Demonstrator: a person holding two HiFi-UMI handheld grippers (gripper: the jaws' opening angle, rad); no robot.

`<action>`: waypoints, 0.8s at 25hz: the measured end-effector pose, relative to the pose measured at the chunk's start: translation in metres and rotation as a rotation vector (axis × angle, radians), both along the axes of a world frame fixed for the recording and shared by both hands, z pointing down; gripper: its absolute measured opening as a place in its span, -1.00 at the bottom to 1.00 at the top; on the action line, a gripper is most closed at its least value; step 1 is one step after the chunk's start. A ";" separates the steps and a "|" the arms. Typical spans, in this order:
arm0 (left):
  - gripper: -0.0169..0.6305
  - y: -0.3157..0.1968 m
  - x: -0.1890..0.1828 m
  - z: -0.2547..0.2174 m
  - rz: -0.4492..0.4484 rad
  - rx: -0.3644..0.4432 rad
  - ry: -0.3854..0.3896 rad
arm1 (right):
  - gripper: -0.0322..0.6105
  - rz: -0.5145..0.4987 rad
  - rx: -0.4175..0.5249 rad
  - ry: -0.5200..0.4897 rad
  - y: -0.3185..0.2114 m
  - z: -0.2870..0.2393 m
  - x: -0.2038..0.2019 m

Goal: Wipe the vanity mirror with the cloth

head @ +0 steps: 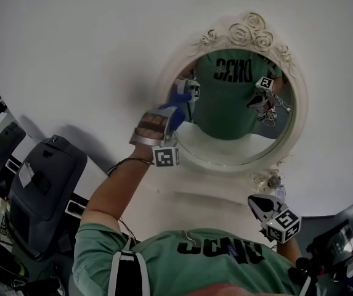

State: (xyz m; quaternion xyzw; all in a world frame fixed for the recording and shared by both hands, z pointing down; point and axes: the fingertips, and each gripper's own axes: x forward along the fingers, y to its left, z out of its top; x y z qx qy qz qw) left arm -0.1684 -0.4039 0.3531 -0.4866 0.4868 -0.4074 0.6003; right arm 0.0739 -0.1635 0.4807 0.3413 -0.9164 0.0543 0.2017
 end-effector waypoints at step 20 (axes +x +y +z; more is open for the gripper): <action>-0.78 -0.012 0.084 0.008 0.132 -0.003 0.002 | -0.86 0.072 -0.012 -0.012 0.000 0.015 0.017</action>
